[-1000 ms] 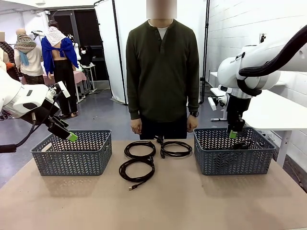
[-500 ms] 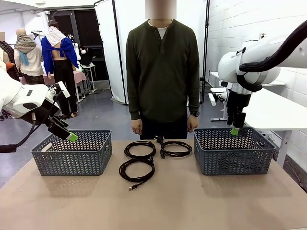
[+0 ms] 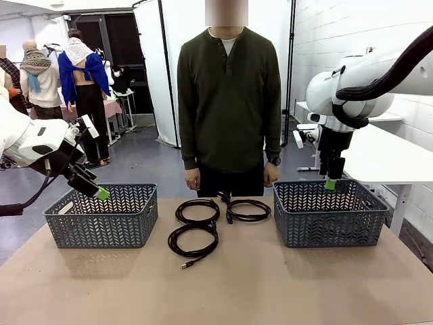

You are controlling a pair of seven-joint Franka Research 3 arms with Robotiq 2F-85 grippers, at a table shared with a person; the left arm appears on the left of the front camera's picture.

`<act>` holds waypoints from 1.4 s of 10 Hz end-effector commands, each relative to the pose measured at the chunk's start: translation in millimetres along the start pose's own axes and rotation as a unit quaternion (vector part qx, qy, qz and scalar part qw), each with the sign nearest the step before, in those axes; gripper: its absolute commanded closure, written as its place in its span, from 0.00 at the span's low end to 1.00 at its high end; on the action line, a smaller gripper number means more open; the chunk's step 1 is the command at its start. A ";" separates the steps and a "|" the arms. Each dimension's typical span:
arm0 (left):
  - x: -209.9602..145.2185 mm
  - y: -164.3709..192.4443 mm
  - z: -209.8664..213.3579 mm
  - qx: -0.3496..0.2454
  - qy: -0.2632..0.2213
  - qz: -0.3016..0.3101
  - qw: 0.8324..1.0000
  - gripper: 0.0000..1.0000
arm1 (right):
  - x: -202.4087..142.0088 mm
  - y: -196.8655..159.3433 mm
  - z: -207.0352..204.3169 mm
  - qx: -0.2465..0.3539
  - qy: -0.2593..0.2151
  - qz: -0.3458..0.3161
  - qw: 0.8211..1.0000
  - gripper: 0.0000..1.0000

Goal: Organize the cables according to human instructions.
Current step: Pick up a bundle of cables and place it in the basket indicated by the human.

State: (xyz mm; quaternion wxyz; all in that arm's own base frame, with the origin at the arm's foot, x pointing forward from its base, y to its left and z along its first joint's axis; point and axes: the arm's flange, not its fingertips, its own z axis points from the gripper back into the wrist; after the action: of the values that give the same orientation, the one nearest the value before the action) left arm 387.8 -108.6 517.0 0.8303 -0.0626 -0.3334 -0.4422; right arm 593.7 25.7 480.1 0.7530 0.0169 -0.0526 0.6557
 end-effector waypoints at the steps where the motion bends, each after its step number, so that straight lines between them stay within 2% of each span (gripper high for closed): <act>1: -2.3 2.5 -0.9 -0.005 -0.004 -0.002 1.000 0.00 | -1.6 0.9 -0.5 0.000 -0.001 0.005 1.000 0.00; 5: -2.3 2.5 -0.9 -0.005 -0.004 -0.002 1.000 0.00 | -0.5 -0.1 0.0 0.000 0.000 0.000 1.000 0.00; 10: -2.3 2.5 -0.9 -0.005 -0.004 -0.002 1.000 0.00 | 48.8 49.3 31.6 0.016 -0.036 -0.123 0.992 0.00; 14: -2.3 2.5 -0.9 -0.005 -0.004 -0.002 1.000 0.00 | 74.8 103.4 42.4 -0.011 -0.129 -0.169 0.977 0.00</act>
State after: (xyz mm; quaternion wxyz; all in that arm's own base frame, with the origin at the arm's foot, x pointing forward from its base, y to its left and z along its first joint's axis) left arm 387.8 -108.6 516.8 0.8304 -0.0626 -0.3332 -0.4422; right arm 518.2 104.4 537.7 0.8360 0.1005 -0.1184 0.5263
